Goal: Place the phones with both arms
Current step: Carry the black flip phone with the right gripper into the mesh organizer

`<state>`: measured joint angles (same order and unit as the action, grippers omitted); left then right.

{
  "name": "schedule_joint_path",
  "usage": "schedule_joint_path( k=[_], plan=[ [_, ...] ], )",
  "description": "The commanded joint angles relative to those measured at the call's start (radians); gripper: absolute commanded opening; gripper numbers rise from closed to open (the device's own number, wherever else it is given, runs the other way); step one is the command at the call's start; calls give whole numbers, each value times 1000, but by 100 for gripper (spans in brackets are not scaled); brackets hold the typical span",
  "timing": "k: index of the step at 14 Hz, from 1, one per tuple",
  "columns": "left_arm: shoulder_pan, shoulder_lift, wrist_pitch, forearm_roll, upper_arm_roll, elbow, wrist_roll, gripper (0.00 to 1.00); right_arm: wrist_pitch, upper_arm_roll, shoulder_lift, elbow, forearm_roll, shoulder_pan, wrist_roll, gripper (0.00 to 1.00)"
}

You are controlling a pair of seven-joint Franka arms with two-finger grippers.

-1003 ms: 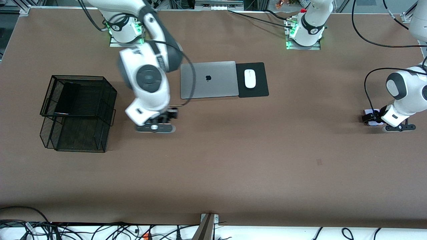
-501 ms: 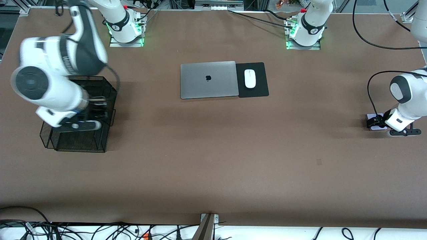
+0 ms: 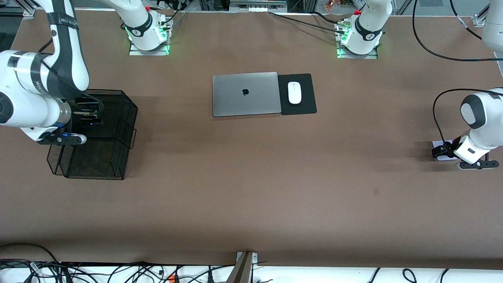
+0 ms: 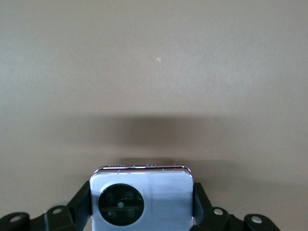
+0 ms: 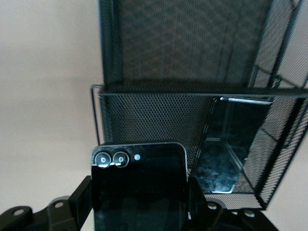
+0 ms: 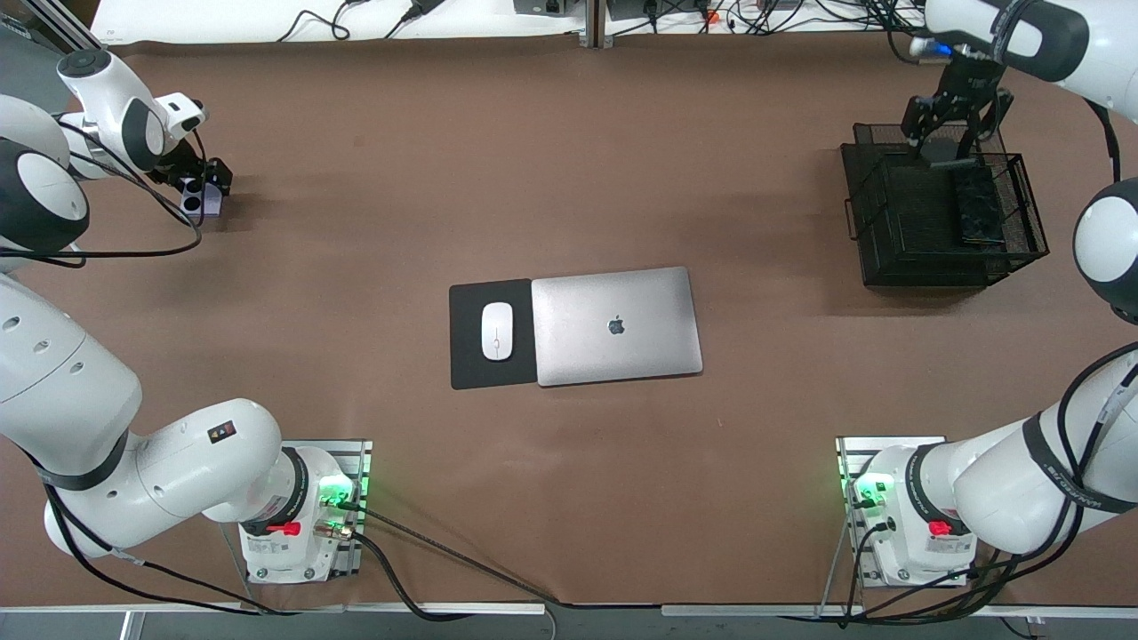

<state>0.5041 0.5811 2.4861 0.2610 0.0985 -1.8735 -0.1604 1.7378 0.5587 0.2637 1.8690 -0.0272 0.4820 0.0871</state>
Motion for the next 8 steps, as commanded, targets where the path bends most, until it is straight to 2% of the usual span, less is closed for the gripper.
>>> schedule_joint_path(
  k=[1, 5, 8],
  plan=[
    [-47, 2, -36, 4, -5, 42, 65, 27, 90, 24, -55, 123, -20, 10, 2, 6],
    [-128, 13, -41, 6, -6, 66, 171, 26, 147, 46, -54, 185, -68, 10, 2, 6],
    [-185, 23, -108, 6, -6, 131, 219, 26, 164, 59, -47, 197, -69, 9, 3, 7]
  ],
)
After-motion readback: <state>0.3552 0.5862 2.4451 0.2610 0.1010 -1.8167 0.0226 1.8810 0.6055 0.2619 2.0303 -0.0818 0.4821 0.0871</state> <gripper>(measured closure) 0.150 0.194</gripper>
